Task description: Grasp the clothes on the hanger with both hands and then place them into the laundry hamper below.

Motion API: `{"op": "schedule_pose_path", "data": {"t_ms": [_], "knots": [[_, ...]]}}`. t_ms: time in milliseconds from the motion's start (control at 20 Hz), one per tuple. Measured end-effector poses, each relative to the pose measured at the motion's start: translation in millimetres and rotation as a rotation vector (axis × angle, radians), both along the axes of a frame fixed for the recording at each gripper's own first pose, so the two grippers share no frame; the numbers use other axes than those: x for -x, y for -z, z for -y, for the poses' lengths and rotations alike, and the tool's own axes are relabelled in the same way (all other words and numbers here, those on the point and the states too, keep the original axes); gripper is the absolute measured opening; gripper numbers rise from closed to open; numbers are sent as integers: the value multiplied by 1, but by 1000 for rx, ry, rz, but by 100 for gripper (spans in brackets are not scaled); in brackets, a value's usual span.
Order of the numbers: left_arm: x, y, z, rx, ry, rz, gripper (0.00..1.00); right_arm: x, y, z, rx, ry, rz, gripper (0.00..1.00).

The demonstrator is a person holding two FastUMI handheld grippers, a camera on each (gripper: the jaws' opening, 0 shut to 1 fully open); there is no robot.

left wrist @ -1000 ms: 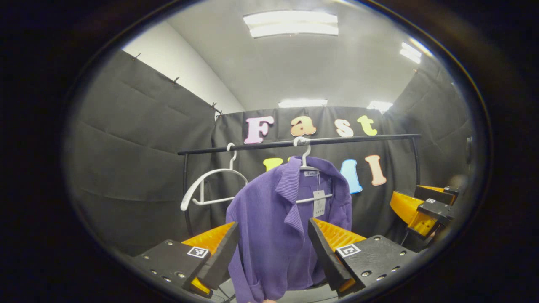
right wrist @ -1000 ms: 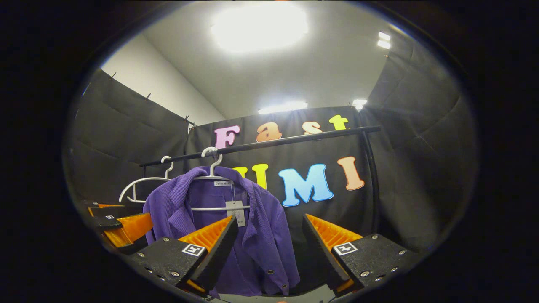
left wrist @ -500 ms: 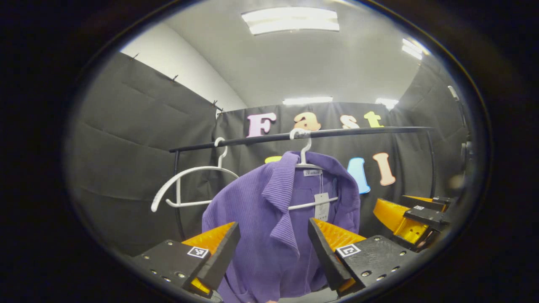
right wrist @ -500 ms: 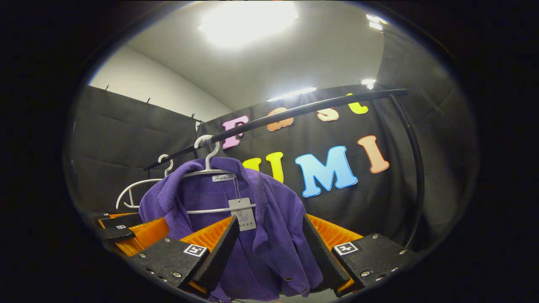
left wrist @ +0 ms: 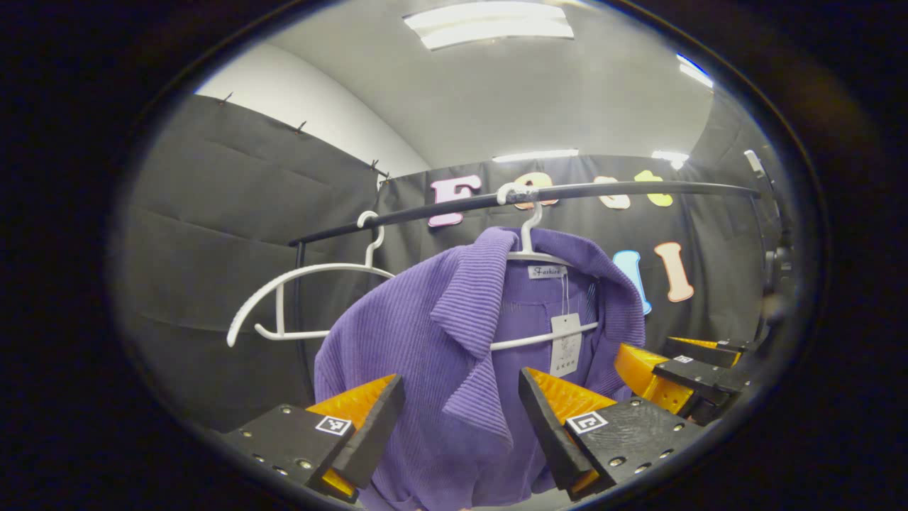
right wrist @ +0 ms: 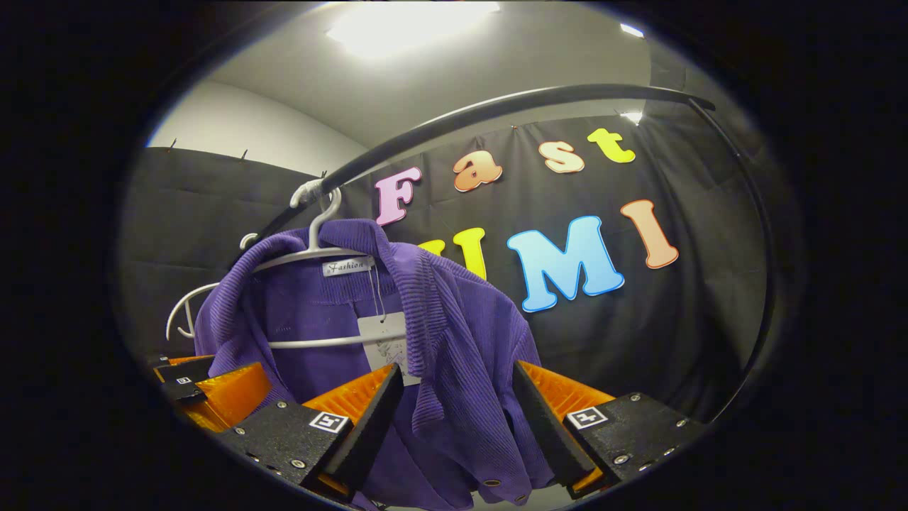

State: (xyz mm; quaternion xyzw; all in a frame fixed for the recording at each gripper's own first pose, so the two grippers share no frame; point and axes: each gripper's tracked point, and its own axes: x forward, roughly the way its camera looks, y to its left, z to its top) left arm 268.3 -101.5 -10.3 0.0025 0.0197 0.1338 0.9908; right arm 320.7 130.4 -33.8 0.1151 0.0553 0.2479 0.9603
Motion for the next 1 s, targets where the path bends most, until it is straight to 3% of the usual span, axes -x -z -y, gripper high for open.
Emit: {"op": "schedule_pose_path", "data": {"t_ms": [50, 100, 250, 300, 350, 450, 550, 600, 650, 700, 800, 900, 1000], "knots": [[-2, 4, -5, 2, -22, -2, 99, -6, 5, -1, -2, -1, -15, 96], [-4, 9, -10, 7, -43, -9, 93, -10, 10, -4, -5, -10, -31, 95], [-7, 29, -24, 42, -108, -39, 93, -22, 23, -9, 11, -15, -53, 92], [-8, 34, -28, 55, -129, -44, 99, -26, 28, -12, 21, -17, -59, 90], [-9, 36, -31, 61, -148, -43, 93, -29, 32, -15, 24, -17, -66, 88], [-12, 38, -37, 54, -176, -41, 93, -36, 41, -23, 28, -15, -93, 85], [-15, 39, -40, 36, -191, -38, 93, -39, 53, -29, 38, -18, -138, 80], [-15, 40, -44, 21, -207, -40, 93, -40, 55, -30, 40, -15, -152, 67], [-14, 39, -48, 9, -219, -40, 88, -40, 54, -29, 39, -7, -155, 53], [-12, 38, -50, 2, -223, -40, 83, -39, 51, -27, 34, 2, -150, 30], [-3, 32, -57, -15, -238, -30, 72, -35, 43, -23, 27, 6, -126, 10], [12, 21, -71, -55, -288, -20, 43, -27, 33, -24, 10, -26, -93, 5], [11, 13, -73, -64, -277, -13, 14, -34, 18, -10, 4, -1, -42, 4]]}}
